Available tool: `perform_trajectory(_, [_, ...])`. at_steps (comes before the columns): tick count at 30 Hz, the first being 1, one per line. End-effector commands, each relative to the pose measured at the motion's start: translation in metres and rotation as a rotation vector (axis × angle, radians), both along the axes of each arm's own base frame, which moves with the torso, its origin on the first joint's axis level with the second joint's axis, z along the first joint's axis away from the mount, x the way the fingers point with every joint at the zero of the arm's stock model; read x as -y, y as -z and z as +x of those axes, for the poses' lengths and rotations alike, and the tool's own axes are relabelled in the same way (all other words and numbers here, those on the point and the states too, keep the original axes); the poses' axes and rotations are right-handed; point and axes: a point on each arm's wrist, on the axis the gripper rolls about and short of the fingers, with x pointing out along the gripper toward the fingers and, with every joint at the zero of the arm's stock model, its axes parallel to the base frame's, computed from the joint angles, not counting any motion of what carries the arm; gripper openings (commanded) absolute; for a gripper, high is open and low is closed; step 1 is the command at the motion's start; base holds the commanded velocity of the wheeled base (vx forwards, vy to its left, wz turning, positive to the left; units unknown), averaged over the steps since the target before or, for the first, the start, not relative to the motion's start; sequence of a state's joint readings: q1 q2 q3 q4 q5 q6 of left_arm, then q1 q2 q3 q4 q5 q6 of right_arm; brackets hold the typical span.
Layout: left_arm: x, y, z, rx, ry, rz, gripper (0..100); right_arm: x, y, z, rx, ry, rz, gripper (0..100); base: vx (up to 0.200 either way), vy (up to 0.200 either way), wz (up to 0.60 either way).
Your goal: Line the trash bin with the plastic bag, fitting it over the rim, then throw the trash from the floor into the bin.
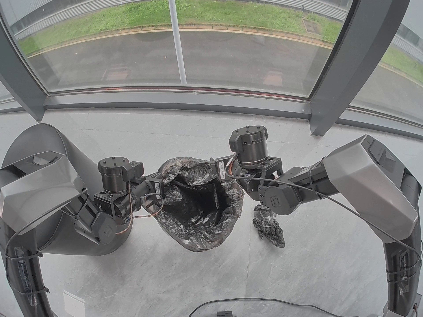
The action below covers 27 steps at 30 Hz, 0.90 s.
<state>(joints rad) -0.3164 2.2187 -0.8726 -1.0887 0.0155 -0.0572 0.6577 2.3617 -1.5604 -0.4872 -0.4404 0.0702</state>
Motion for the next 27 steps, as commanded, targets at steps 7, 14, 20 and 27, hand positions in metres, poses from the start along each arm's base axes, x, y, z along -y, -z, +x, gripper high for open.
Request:
perform_trajectory(7, [0.000,0.004,0.001,-0.010,-0.001,-0.001,100,-0.002,0.004,0.000,-0.006,-0.001,-0.001,100,0.000,0.000,0.00])
perform_trajectory(14, [-0.004,0.002,0.002,0.008,-0.018,-0.019,100,-0.001,0.001,-0.001,-0.002,-0.001,0.003,100,0.000,0.000,0.00])
perform_trajectory(20, [-0.014,0.002,0.002,0.019,-0.042,-0.027,100,-0.001,0.001,-0.001,-0.002,-0.001,0.003,100,0.000,0.000,0.00])
perform_trajectory(27, [-0.027,0.003,0.001,0.038,-0.074,-0.030,100,-0.002,-0.001,-0.002,0.000,-0.003,0.006,100,0.000,0.000,0.00])
